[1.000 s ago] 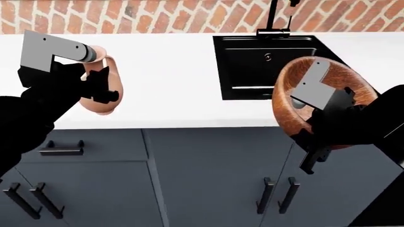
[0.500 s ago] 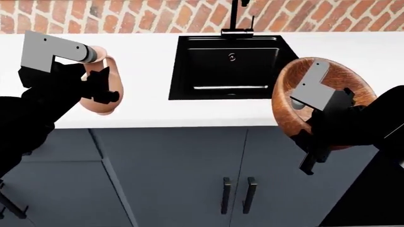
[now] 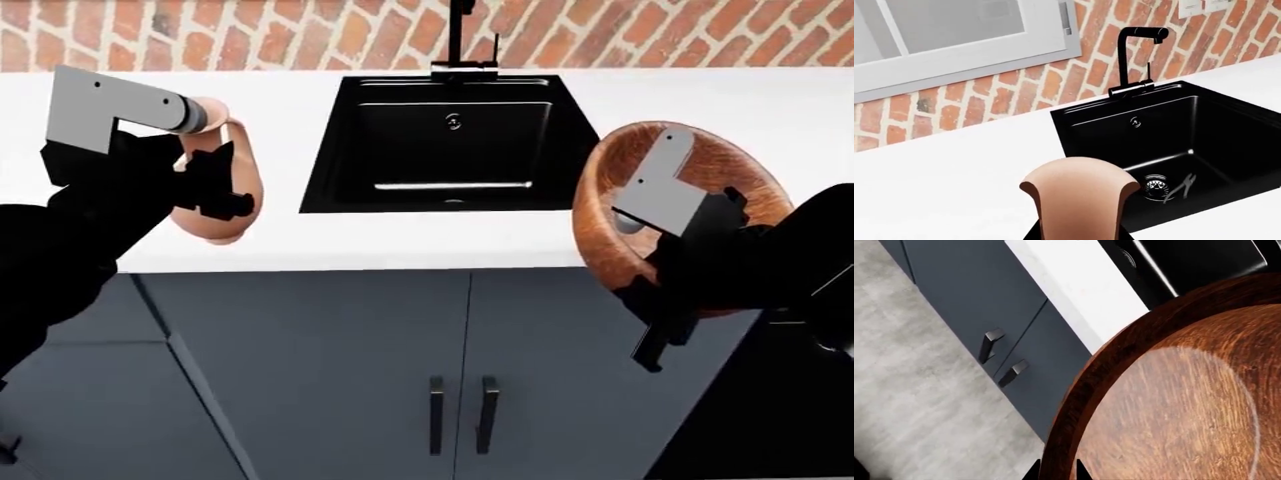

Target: Pick the bowl and jug and place them in the sink. Then turn on the water.

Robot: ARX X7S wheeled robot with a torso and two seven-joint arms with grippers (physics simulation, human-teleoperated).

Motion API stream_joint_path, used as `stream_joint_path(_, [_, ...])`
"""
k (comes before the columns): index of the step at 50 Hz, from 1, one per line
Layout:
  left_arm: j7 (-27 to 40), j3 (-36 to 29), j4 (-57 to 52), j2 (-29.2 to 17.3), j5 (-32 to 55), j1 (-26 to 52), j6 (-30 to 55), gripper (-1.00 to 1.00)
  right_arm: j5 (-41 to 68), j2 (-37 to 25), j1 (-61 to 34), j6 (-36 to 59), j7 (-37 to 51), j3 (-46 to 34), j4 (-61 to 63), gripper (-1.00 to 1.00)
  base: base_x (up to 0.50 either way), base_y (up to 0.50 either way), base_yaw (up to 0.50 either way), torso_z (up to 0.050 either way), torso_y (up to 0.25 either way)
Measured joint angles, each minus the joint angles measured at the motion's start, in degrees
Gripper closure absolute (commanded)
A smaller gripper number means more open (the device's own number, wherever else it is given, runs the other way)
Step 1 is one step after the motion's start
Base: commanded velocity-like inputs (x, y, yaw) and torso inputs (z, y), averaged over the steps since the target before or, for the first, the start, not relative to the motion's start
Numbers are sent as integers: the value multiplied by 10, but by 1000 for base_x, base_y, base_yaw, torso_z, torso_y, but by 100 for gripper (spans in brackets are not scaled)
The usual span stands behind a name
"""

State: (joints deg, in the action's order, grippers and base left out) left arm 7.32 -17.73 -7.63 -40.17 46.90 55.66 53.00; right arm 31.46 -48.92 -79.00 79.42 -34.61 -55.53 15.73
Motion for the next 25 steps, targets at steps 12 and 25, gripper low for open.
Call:
stream_joint_path(12, [1, 0, 1, -1, -2, -1, -1, 100, 2, 1, 1, -3, 2, -2, 0, 100, -58, -229, 0, 1, 3])
stream_joint_path(25, [2, -1, 2, -1, -2, 0, -1, 100, 4, 2, 0, -4, 3, -4, -1, 100, -72, -258, 0, 1, 2])
